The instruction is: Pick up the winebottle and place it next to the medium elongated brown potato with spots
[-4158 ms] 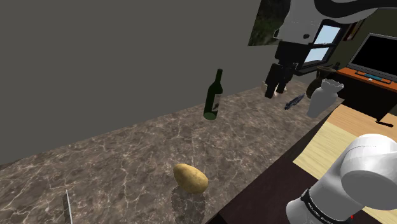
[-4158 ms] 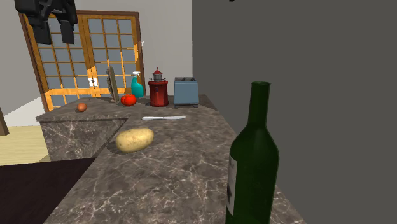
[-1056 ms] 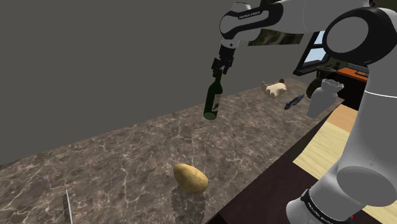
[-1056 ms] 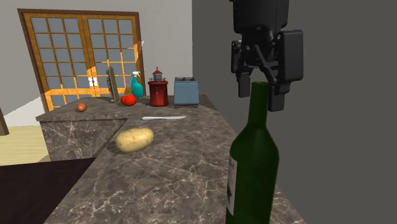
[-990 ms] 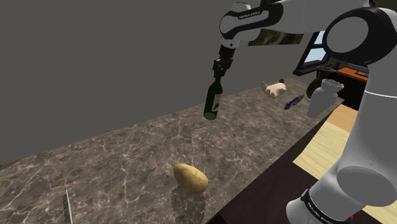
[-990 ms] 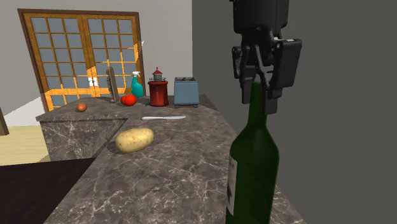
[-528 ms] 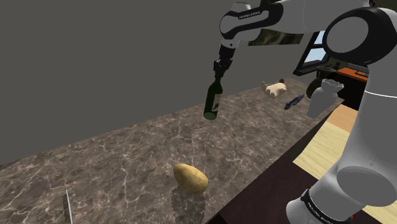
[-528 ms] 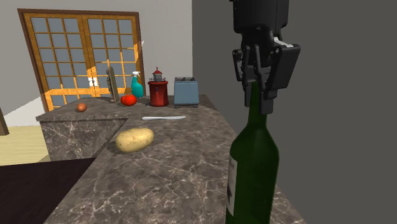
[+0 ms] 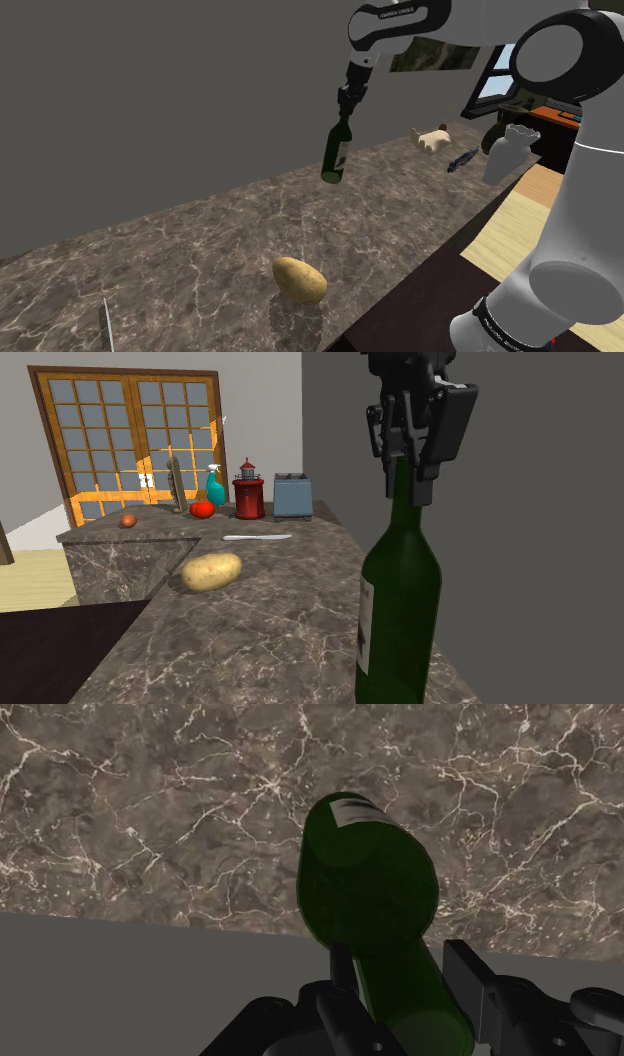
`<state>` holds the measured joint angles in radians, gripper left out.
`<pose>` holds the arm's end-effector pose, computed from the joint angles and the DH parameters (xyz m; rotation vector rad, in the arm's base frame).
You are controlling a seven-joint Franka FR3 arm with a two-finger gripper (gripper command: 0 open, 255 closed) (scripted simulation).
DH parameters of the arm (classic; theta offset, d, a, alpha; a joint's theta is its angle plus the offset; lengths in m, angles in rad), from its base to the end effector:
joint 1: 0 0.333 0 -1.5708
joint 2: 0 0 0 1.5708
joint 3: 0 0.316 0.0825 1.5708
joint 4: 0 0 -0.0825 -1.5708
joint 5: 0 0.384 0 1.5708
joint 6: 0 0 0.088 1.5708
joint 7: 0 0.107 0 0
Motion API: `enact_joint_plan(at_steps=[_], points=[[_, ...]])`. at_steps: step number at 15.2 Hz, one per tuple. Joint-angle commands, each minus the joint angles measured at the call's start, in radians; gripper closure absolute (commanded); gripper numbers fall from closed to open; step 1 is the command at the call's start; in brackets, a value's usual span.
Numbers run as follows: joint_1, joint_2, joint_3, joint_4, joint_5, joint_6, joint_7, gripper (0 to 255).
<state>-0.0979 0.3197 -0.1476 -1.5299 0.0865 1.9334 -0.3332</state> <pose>0.6500 -0.1445 0.4834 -3.1264 -0.1094 -0.1474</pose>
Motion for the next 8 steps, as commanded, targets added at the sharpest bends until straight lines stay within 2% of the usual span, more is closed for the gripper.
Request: enact_joint_plan(at_steps=[1,8], points=[[0.0,0.0,0.0,0.026,-0.001,-0.026,0.003,255],[-0.003,0.001,-0.001,0.122,-0.002,-0.12,0.007,255]])
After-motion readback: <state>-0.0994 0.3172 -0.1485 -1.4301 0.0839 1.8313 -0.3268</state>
